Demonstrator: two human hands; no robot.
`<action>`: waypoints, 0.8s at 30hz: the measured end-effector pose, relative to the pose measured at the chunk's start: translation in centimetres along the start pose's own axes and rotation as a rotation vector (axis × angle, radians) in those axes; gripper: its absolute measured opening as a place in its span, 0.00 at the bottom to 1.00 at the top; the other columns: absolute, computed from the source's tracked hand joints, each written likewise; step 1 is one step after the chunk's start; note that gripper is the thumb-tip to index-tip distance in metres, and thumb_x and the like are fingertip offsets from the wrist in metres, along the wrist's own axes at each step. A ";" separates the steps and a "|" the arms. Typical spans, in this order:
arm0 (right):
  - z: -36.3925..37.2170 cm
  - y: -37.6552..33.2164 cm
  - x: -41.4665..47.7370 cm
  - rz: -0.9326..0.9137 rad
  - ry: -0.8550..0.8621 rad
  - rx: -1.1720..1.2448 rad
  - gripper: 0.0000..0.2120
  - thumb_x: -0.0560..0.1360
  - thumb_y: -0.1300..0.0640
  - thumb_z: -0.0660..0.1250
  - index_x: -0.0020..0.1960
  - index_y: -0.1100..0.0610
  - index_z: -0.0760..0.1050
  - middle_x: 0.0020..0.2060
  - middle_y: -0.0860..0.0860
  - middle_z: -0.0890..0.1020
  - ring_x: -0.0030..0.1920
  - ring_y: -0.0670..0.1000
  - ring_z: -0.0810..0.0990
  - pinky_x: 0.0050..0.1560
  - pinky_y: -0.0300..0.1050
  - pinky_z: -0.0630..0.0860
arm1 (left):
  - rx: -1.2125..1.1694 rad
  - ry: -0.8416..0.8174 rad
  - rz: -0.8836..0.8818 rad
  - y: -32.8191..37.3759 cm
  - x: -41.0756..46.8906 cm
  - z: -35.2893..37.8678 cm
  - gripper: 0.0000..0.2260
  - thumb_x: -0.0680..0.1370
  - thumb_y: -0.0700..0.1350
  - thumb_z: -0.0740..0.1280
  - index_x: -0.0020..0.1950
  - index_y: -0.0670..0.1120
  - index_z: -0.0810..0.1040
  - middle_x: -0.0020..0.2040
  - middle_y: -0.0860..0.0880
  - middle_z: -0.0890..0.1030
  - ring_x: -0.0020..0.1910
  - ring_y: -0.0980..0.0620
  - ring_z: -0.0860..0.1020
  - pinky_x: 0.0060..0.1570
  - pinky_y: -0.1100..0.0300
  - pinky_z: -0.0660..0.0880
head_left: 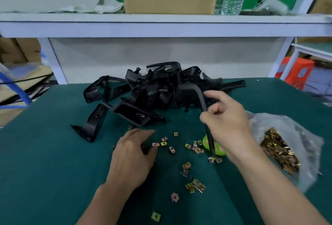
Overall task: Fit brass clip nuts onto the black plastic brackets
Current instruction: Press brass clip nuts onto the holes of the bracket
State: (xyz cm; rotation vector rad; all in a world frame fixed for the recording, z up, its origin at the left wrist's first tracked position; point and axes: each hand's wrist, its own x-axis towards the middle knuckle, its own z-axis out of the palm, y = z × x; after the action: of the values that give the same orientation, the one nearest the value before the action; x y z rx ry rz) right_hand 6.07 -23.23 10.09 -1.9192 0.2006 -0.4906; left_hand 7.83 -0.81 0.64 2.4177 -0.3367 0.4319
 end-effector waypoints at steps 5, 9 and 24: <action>0.1 0.6 -6.0 0.259 -0.290 0.394 0.16 0.64 0.62 0.67 0.48 0.49 0.85 0.31 0.50 0.77 0.30 0.49 0.74 0.30 0.45 0.73 | -0.382 -0.121 0.064 3.2 -2.5 -0.9 0.36 0.70 0.59 0.72 0.76 0.69 0.62 0.69 0.70 0.73 0.67 0.70 0.70 0.58 0.69 0.70; 1.2 2.1 -7.0 0.442 -0.418 0.461 0.17 0.74 0.71 0.63 0.48 0.55 0.85 0.34 0.56 0.80 0.30 0.50 0.77 0.29 0.41 0.74 | -0.572 -0.048 -0.054 4.0 -3.4 -0.4 0.03 0.77 0.49 0.69 0.47 0.57 0.79 0.40 0.54 0.85 0.39 0.54 0.83 0.40 0.53 0.79; 1.6 6.5 -6.7 0.057 0.015 -0.579 0.11 0.70 0.51 0.68 0.46 0.45 0.65 0.32 0.43 0.75 0.34 0.55 0.73 0.35 0.49 0.67 | -0.475 0.064 -0.057 2.8 -2.4 -0.8 0.14 0.80 0.42 0.70 0.47 0.64 0.85 0.37 0.58 0.84 0.36 0.56 0.82 0.36 0.68 0.76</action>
State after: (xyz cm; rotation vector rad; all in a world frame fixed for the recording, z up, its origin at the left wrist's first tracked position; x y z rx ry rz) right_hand 1.34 -22.01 2.03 -2.4642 0.4432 -0.4378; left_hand 4.50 -2.10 1.86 1.9421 -0.3023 0.3563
